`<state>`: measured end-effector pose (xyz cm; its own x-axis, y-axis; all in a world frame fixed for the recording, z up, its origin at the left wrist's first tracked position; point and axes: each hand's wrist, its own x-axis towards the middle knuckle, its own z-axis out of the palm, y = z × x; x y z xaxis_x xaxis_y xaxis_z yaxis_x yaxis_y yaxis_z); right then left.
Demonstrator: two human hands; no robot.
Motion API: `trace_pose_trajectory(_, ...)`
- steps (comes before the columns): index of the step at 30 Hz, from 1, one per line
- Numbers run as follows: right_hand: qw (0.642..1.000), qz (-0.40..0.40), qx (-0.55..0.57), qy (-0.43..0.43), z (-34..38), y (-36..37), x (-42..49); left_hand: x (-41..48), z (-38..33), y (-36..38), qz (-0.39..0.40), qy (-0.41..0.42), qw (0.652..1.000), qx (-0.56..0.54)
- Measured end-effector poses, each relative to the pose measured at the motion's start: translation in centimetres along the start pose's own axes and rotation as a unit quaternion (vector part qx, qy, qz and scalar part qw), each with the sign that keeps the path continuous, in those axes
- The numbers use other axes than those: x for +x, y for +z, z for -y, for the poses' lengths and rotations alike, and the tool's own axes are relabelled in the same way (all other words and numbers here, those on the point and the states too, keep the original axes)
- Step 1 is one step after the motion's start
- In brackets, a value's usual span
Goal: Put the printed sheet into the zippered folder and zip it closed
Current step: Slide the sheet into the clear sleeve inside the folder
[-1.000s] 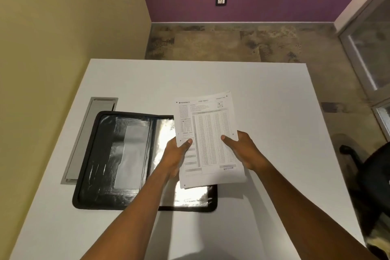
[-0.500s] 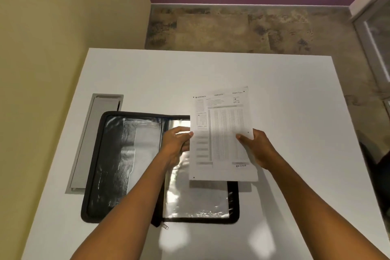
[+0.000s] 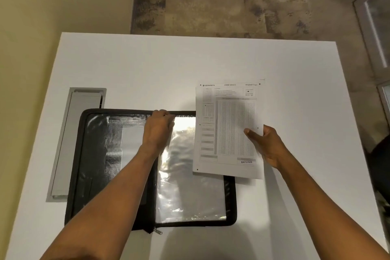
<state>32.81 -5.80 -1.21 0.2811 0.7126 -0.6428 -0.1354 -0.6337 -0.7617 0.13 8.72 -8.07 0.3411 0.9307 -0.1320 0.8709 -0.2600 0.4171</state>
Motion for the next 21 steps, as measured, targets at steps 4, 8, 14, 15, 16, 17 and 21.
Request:
trace_pose_trajectory(4,1.000,-0.005,0.018,-0.002,0.2,-0.3,0.0,0.0,-0.2,-0.2,-0.017,-0.006,1.000,0.004)
trace_pose_trajectory(8,1.000,-0.007,0.020,-0.004,0.5,-0.5,0.1,0.3,-0.1,-0.2,0.001,-0.019,1.000,-0.003)
trace_pose_trajectory(14,1.000,-0.004,0.018,-0.004,0.7,-0.7,0.0,0.9,0.1,-0.5,0.028,-0.031,0.999,-0.024)
trace_pose_trajectory(15,1.000,-0.004,0.018,-0.005,0.7,-0.7,0.0,1.0,0.2,-0.6,0.033,-0.027,0.999,-0.020)
trace_pose_trajectory(16,1.000,-0.005,0.018,-0.005,0.7,-0.6,0.0,1.1,0.3,-0.7,0.037,-0.020,0.999,-0.019)
trace_pose_trajectory(17,1.000,-0.007,0.016,-0.005,0.8,-0.5,0.1,1.2,0.4,-0.8,0.041,-0.012,0.999,-0.022)
trace_pose_trajectory(21,1.000,-0.009,0.017,-0.008,1.2,-0.3,0.3,1.6,0.4,-1.3,0.075,0.004,0.997,-0.019)
